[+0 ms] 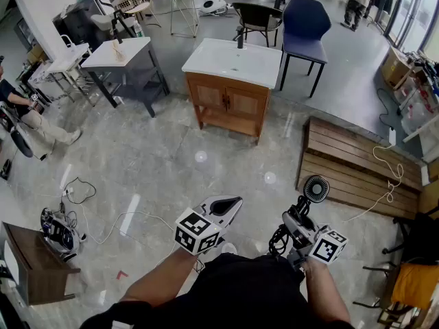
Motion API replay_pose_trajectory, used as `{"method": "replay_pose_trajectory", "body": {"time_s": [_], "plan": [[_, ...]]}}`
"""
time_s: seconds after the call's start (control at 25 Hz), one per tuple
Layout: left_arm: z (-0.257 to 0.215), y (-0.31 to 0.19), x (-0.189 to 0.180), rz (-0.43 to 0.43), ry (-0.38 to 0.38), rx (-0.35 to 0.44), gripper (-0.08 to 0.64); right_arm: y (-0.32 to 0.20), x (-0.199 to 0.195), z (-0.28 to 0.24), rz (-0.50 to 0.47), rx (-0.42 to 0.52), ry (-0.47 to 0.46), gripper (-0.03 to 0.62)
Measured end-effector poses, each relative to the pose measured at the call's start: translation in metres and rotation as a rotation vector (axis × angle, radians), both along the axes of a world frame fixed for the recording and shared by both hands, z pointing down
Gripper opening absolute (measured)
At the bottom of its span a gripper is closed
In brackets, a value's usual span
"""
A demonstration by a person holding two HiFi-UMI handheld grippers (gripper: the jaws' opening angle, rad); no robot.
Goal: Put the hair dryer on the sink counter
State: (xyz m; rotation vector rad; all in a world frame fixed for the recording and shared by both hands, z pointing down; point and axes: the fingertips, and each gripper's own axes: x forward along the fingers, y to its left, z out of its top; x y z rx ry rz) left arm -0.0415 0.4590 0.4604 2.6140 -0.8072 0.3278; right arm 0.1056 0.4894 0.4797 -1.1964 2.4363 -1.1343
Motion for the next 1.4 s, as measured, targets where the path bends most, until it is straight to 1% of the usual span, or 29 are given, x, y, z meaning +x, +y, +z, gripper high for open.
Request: {"method": "replay_pose_trajectory", "body": {"time_s": [0.64,0.8,0.88,1.04,1.28,1.4], "plan": [[-0.005,-0.001,-0.014,0.000,0.006,0.017,0.000,0.002,-0.013,-0.005,0.011,0.016,0.012,0.224],[-0.004,-0.001,-0.013,0.004,0.009,0.017,0.000,0.001,-0.011,-0.013,0.023,0.045,-0.041,0.224],[-0.003,0.000,-0.014,0.005,0.008,0.016,0.000,0.001,-0.010,-0.014,0.030,0.047,-0.053,0.224],[-0.004,0.000,-0.019,0.000,0.009,0.021,0.000,0.001,-0.012,-0.012,0.026,0.038,-0.021,0.224],[0.001,-0.002,-0.028,-0.012,0.004,0.014,0.000,-0.002,-0.019,-0.010,0.026,0.024,-0.009,0.224],[0.002,-0.002,-0.035,-0.026,0.004,0.010,0.000,-0.004,-0.024,-0.011,0.026,0.022,0.013,0.224]]}}
